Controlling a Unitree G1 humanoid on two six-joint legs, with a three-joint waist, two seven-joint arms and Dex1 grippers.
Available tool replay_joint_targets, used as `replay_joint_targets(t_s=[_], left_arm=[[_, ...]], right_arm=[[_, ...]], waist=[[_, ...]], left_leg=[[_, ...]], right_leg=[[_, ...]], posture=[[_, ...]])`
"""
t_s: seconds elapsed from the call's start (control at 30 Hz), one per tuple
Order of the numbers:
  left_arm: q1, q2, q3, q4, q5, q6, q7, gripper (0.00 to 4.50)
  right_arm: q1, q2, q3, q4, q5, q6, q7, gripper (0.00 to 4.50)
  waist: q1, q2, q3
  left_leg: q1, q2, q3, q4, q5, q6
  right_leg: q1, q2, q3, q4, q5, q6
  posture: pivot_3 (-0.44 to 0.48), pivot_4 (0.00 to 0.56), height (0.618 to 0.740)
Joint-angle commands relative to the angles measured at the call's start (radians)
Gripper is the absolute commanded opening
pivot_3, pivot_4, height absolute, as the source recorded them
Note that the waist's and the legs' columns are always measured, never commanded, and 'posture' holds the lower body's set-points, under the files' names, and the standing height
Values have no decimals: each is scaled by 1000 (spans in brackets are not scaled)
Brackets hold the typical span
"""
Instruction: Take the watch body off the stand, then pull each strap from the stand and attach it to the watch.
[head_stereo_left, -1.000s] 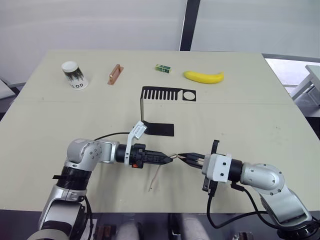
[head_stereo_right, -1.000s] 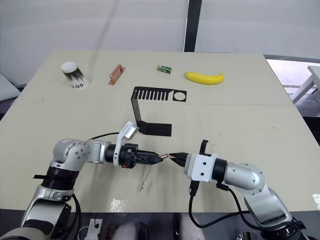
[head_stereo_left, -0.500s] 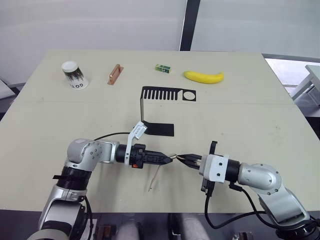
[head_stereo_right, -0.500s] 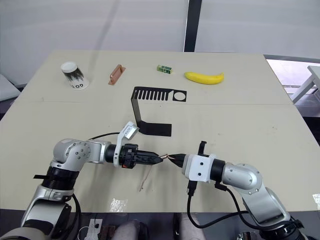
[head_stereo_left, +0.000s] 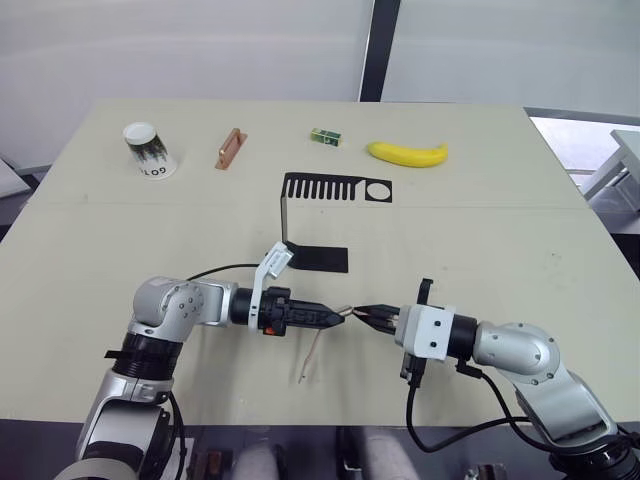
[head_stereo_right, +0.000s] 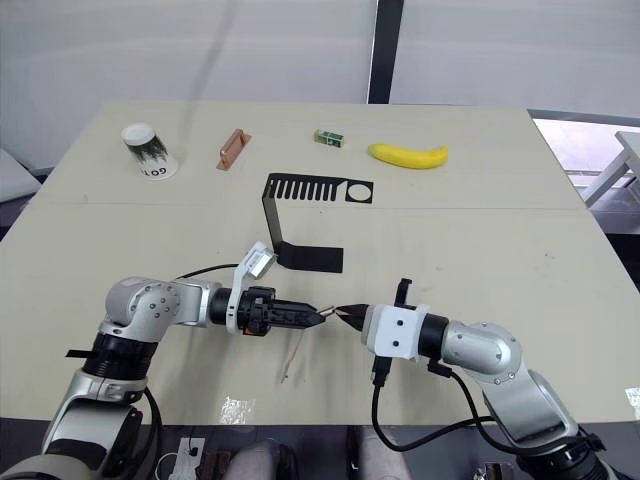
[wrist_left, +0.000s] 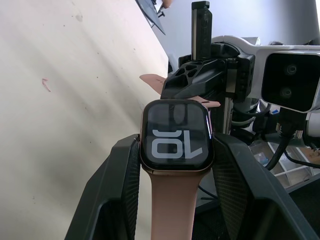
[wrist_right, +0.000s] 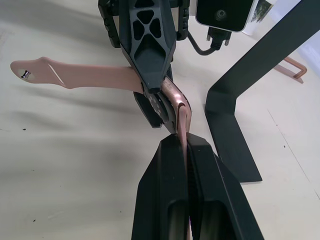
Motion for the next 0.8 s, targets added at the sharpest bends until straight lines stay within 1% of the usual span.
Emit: replay_joint_targets(t_s=[0.03, 0.33, 0.53, 0.8], left_arm=[[-8, -24, -41, -67, -26, -2, -26, 1598], [-12, -24, -47, -63, -21, -4, -29, 1598], [-14, -26, -48, -62, -16, -7, -32, 1598], [-15, -26, -50, -63, -13, -8, -34, 1598]], right_arm=[[-31, 17, 29, -38, 7, -5, 10, 0], [-46, 14, 42, -47, 1, 19, 20, 0], [-54, 10, 52, -50, 0, 40, 30, 0], [-61, 5, 62, -52, -2, 57, 43, 0]], waist=[[0, 0, 0], [0, 0, 0], [0, 0, 0], [0, 0, 0]], left_leg=[[0, 0, 0, 0, 0, 0], [-1, 0, 0, 0, 0, 0], [-7, 0, -1, 5, 0, 0], [-9, 0, -2, 9, 0, 0]], right_leg=[[0, 0, 0, 0, 0, 0], [-1, 0, 0, 0, 0, 0], [-6, 0, -1, 3, 0, 0], [-6, 0, -1, 5, 0, 0]], posture=[[0, 150, 740], [0, 150, 740], [0, 150, 740], [0, 150, 740]])
